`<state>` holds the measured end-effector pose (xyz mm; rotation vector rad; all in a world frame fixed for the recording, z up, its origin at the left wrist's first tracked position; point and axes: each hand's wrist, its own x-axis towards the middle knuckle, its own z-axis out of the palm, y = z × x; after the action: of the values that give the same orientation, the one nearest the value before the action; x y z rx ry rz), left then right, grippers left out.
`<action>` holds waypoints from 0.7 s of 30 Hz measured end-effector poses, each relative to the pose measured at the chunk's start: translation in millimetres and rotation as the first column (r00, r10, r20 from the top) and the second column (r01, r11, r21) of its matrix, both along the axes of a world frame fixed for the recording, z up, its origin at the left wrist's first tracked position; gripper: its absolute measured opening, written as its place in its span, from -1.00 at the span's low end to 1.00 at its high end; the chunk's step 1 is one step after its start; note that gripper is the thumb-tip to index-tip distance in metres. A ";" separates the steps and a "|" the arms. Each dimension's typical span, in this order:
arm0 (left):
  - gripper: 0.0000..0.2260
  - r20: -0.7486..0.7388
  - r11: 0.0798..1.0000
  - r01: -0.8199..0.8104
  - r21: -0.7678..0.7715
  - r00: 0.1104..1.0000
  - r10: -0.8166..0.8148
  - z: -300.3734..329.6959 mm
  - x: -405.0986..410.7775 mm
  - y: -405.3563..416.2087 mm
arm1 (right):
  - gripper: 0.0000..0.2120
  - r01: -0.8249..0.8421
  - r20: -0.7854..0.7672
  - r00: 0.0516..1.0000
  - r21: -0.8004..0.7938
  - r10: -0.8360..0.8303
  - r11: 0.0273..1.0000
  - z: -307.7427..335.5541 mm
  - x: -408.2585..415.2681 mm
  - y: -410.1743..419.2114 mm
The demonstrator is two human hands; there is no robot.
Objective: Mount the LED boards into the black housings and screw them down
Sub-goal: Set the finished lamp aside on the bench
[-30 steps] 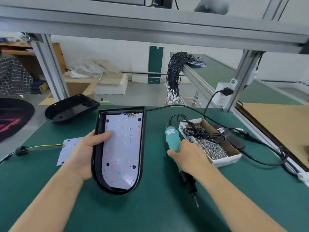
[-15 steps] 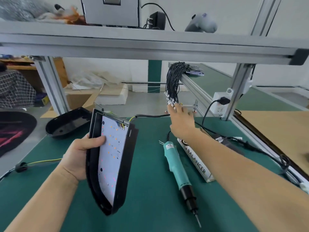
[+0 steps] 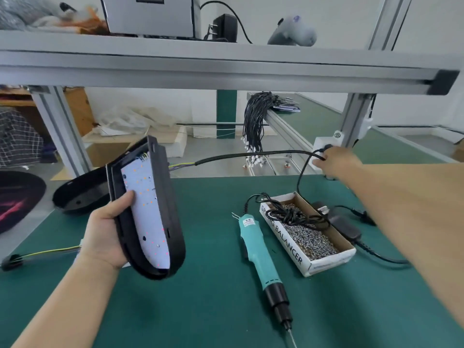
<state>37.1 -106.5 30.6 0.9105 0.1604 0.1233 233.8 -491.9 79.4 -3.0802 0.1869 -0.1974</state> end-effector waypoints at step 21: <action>-0.84 0.015 1.000 -0.008 0.010 1.000 0.008 47.8 39.7 -217.0 | -0.75 -0.274 0.273 0.961 0.961 0.047 0.024 30.2 -148.1 30.2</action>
<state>76.8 -323.5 78.4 0.9187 0.1498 0.1380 85.7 -461.7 109.6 -1.5327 -0.0610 -0.1831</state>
